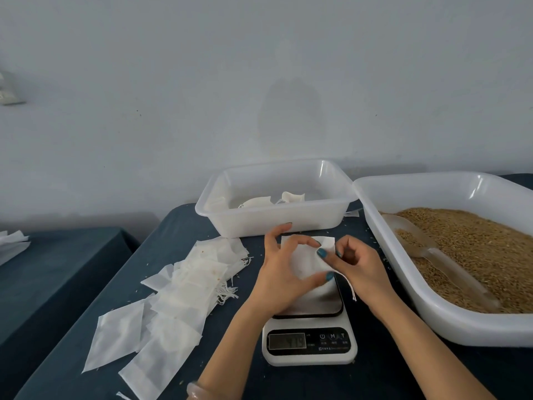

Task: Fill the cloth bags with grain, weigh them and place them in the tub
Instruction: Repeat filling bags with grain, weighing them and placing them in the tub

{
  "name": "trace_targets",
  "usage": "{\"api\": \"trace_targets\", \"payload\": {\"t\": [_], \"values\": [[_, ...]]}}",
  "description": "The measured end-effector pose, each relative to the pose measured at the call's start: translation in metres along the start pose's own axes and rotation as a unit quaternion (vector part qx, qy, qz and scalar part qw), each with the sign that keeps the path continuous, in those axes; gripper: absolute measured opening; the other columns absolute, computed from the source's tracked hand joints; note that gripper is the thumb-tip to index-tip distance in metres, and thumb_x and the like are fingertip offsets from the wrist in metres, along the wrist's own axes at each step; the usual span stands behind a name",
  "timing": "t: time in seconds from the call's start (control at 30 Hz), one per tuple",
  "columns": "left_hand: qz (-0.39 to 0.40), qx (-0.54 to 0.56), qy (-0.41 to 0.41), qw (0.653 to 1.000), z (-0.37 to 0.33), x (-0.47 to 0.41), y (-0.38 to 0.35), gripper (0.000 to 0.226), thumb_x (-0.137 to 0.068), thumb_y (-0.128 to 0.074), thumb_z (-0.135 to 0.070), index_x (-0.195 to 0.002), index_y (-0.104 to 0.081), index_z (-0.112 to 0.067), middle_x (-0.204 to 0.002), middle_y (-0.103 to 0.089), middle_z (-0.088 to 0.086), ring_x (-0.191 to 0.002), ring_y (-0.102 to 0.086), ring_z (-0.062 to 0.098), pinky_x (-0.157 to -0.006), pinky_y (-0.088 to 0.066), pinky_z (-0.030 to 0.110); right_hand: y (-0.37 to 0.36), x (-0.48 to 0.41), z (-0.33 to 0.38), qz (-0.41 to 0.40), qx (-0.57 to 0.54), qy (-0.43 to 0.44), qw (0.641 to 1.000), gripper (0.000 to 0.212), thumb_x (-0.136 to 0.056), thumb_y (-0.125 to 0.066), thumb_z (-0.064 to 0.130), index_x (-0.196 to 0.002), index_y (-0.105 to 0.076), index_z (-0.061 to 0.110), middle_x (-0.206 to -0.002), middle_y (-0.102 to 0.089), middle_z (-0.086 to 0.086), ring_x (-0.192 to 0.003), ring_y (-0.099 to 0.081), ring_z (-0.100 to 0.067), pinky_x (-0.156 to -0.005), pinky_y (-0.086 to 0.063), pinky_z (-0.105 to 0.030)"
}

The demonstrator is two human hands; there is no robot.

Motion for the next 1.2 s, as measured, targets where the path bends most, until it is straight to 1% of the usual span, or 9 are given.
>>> {"api": "trace_targets", "payload": {"t": [0.1,0.27,0.47,0.63,0.77,0.97,1.1,1.17,1.2], "values": [[-0.019,0.039,0.015,0.999,-0.001,0.000,0.005,0.027,-0.077,-0.077,-0.047,-0.101,-0.066,-0.040,-0.140,-0.032,-0.015,-0.125,-0.029,-0.021,-0.084,-0.032,-0.006,-0.001,0.001,0.004,-0.001,0.015,0.032,0.999,0.034,-0.074,-0.078,0.028,-0.065,-0.048,0.017,-0.053,-0.046,0.011,-0.048,-0.037,0.000,-0.048,-0.034,-0.008],[-0.028,0.022,0.025,0.999,0.001,-0.004,0.008,0.013,-0.080,-0.082,-0.023,-0.087,-0.075,-0.031,-0.131,-0.049,-0.021,-0.121,-0.040,-0.014,-0.093,-0.030,0.001,-0.003,0.003,0.006,0.009,0.028,0.040,0.999,0.028,-0.079,-0.078,0.023,-0.070,-0.052,0.016,-0.053,-0.047,0.012,-0.048,-0.041,-0.002,-0.049,-0.037,-0.011],[-0.069,0.038,0.049,0.996,0.004,-0.005,0.015,0.010,-0.083,-0.078,-0.028,-0.080,-0.072,-0.035,-0.124,-0.053,-0.022,-0.116,-0.048,-0.010,-0.096,-0.039,0.017,-0.006,0.006,0.013,0.022,0.058,0.046,0.997,0.025,-0.079,-0.072,0.036,-0.091,-0.058,0.020,-0.068,-0.068,0.004,-0.058,-0.056,-0.001,-0.059,-0.042,-0.012],[-0.095,0.067,0.051,0.992,0.005,-0.004,0.020,0.014,-0.083,-0.078,-0.028,-0.078,-0.070,-0.037,-0.129,-0.050,-0.023,-0.124,-0.044,-0.006,-0.092,-0.033,0.008,-0.004,0.009,0.015,0.000,0.111,0.103,0.988,0.018,-0.086,-0.073,0.019,-0.092,-0.058,0.027,-0.071,-0.067,0.004,-0.065,-0.062,-0.009,-0.062,-0.043,-0.012],[-0.086,0.082,0.020,0.993,0.001,-0.003,0.020,0.014,-0.085,-0.076,-0.028,-0.078,-0.068,-0.037,-0.130,-0.053,-0.024,-0.130,-0.042,0.000,-0.106,-0.032,0.021,-0.003,0.010,0.018,-0.015,0.145,0.125,0.981,0.020,-0.084,-0.073,0.017,-0.089,-0.059,0.030,-0.063,-0.058,0.004,-0.057,-0.053,-0.010,-0.057,-0.041,-0.013],[-0.071,0.038,-0.006,0.997,-0.003,-0.004,0.015,0.018,-0.090,-0.071,-0.030,-0.077,-0.059,-0.036,-0.123,-0.060,-0.024,-0.123,-0.048,0.003,-0.103,-0.036,0.026,-0.003,0.010,0.022,-0.015,0.154,0.129,0.980,0.038,-0.070,-0.079,-0.002,-0.075,-0.061,0.031,-0.077,-0.061,0.010,-0.067,-0.055,-0.012,-0.060,-0.043,-0.013],[-0.097,0.049,0.007,0.994,0.001,-0.004,0.017,0.020,-0.091,-0.069,-0.028,-0.077,-0.056,-0.035,-0.118,-0.063,-0.022,-0.118,-0.052,0.004,-0.102,-0.040,0.033,-0.005,0.012,0.027,-0.003,0.148,0.135,0.980,0.023,-0.080,-0.077,0.009,-0.088,-0.071,0.029,-0.083,-0.068,0.013,-0.073,-0.062,-0.013,-0.063,-0.050,-0.022],[-0.101,0.068,0.017,0.992,0.001,-0.003,0.017,0.019,-0.093,-0.067,-0.032,-0.078,-0.056,-0.034,-0.117,-0.064,-0.023,-0.118,-0.052,0.004,-0.102,-0.040,0.034,-0.005,0.015,0.030,0.001,0.153,0.153,0.976,0.009,-0.089,-0.068,0.025,-0.096,-0.073,0.027,-0.089,-0.071,0.014,-0.081,-0.065,-0.014,-0.067,-0.053,-0.031],[-0.098,0.078,0.025,0.992,0.002,-0.003,0.016,0.017,-0.093,-0.065,-0.033,-0.079,-0.056,-0.033,-0.118,-0.064,-0.023,-0.118,-0.053,0.004,-0.102,-0.040,0.035,-0.006,0.015,0.030,0.000,0.157,0.156,0.975,0.015,-0.091,-0.063,0.035,-0.099,-0.073,0.027,-0.091,-0.071,0.014,-0.082,-0.066,-0.014,-0.067,-0.053,-0.034]]}}
Point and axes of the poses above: each hand's wrist, its own x-axis away from the middle knuckle, its own y-axis out of the back of the hand, z = x × y, the point moved 5 cm from there along -x, towards the middle knuckle
